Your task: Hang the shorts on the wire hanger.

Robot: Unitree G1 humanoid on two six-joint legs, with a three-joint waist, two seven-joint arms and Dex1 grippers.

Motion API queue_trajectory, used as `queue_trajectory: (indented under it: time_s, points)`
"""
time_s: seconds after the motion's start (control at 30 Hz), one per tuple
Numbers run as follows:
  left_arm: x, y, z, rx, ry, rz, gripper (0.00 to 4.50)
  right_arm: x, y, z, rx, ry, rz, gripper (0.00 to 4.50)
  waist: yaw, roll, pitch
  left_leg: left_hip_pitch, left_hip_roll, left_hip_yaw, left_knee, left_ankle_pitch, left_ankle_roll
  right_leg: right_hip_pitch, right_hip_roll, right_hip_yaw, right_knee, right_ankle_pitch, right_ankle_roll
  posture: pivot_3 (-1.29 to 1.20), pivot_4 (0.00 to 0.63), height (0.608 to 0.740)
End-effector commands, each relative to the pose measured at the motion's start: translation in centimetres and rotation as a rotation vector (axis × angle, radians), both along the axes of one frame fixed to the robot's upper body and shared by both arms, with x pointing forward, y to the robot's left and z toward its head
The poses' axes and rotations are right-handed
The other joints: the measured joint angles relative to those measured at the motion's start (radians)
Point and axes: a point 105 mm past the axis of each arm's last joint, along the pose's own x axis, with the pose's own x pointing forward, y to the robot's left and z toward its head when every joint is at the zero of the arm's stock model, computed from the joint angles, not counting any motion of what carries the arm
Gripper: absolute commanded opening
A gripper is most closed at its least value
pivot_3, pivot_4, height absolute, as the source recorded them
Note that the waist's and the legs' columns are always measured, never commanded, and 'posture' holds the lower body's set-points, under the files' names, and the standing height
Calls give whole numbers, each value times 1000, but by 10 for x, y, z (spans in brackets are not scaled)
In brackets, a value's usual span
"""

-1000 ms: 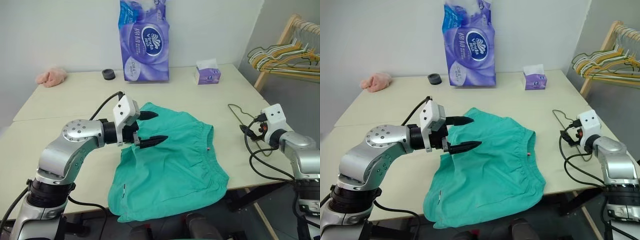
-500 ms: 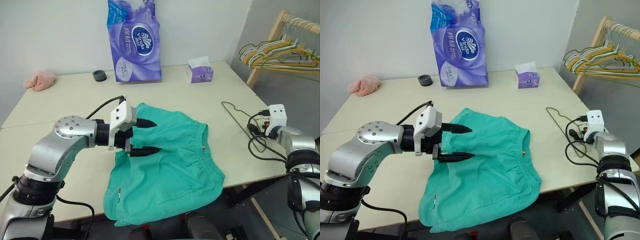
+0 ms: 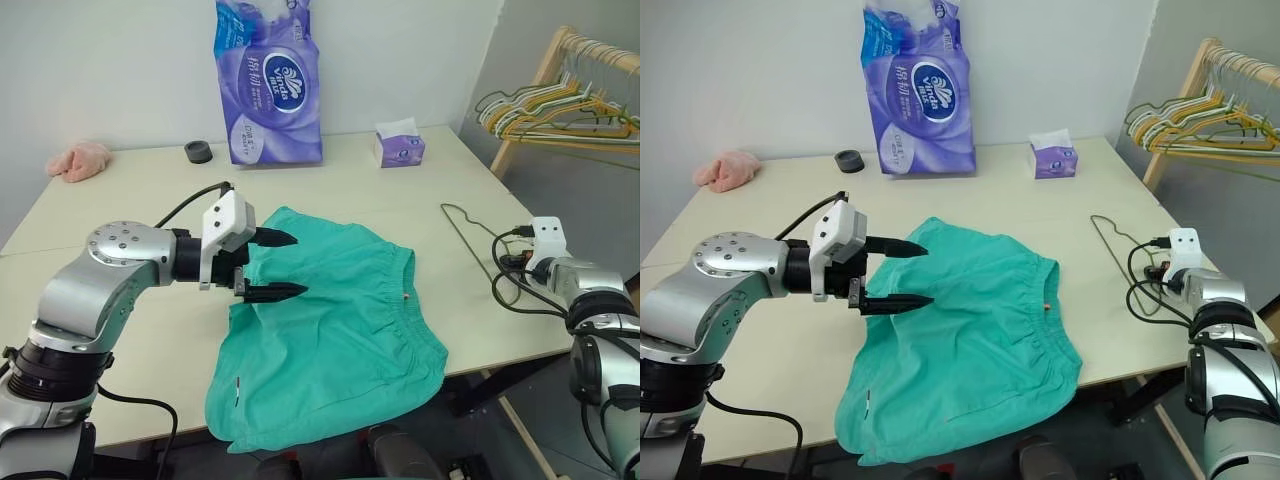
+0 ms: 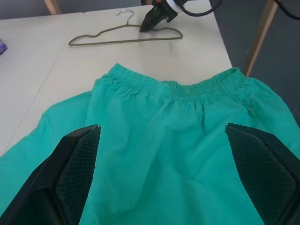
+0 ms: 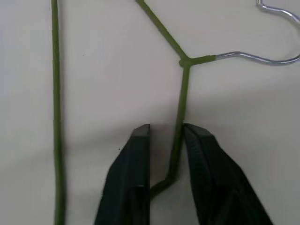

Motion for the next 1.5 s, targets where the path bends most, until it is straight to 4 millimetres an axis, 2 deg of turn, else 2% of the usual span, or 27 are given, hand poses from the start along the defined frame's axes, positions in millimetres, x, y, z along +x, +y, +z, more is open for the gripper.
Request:
queue_trajectory:
  time_s: [0.03, 0.2, 0.33, 0.5, 0.6, 0.7, 0.83, 0.97, 1.1, 1.17, 1.23, 1.33, 1.5]
  points:
    - [3, 6, 19, 3, -78, 18, 4500, -15, -9, -25, -52, 86, -40, 60, 2, -3, -2, 0, 0, 0, 0, 0, 0, 0, 0, 0, 0, 0, 0, -140, 63, 740]
    - [7, 6, 21, -11, -80, 40, 4500, -5, -5, -13, -105, 17, 7, 60, 4, -6, -4, 1, 0, -1, 0, 0, 0, 3, -3, -1, -1, 0, 0, -135, 60, 740]
    - [18, 16, 22, -43, -97, 126, 4500, 15, 9, 25, -169, -144, 122, 60, 2, -4, -2, 1, 0, -1, 0, 0, 0, 3, -3, -1, -1, 0, 1, -134, 59, 740]
    - [54, 46, 31, -134, -160, 366, 4500, 25, 35, 81, -254, -371, 276, 60, 0, 4, 2, -1, 0, 0, 0, 0, 0, -1, -3, 0, 1, 0, 1, -142, 59, 740]
    - [68, 62, 36, -183, -185, 460, 4500, 22, 61, 110, -325, -496, 396, 60, 1, 5, 3, -2, 1, -1, 0, 0, 0, -3, -3, 0, 1, 0, 1, -150, 60, 740]
    - [76, 74, 42, -246, -171, 515, 4500, 10, 103, 139, -391, -641, 577, 60, 2, 5, 3, -3, 1, -2, 0, 0, 0, -3, -3, 0, 1, 0, 1, -157, 61, 740]
    - [75, 78, 39, -275, -97, 501, 4500, -7, 144, 163, -478, -759, 782, 60, 2, 5, 3, -5, 0, -2, 0, 0, 0, -4, -5, -1, 1, 0, 1, -164, 61, 740]
    - [63, 70, 23, -243, 22, 406, 4500, -31, 187, 171, -518, -828, 1017, 60, 2, 5, 3, -6, 0, -3, 0, 0, 0, -4, -5, -2, 1, 0, 1, -165, 63, 740]
    - [57, 62, 6, -182, 82, 354, 4500, -57, 229, 169, -536, -875, 1241, 60, 2, 5, 3, -6, 0, -4, 0, 0, 0, -4, -6, -3, 1, 0, 1, -166, 63, 740]
    - [53, 51, 2, -185, 120, 307, 4500, -69, 247, 166, -570, -895, 1348, 60, 3, 5, 3, -6, 0, -5, 1, 0, 0, -4, -6, -4, 1, 0, 1, -168, 63, 740]
    - [46, 44, -4, -174, 161, 259, 4500, -73, 255, 165, -600, -904, 1401, 60, 4, 5, 3, -7, 0, -5, 1, 0, 0, -4, -6, -5, 1, 0, 1, -169, 63, 740]
    - [20, 29, -21, -123, 260, 126, 4500, -76, 264, 165, -615, -912, 1453, 60, 3, 5, 3, -7, -1, -5, 1, 0, 0, -4, -6, -4, 1, 0, 1, -171, 63, 740]
    - [5, 24, -23, -120, 305, 68, 4500, -77, 267, 164, -620, -916, 1476, 60, 3, 5, 4, -8, 0, -6, 1, 0, 0, -5, -6, -6, 2, 0, 0, -171, 63, 740]
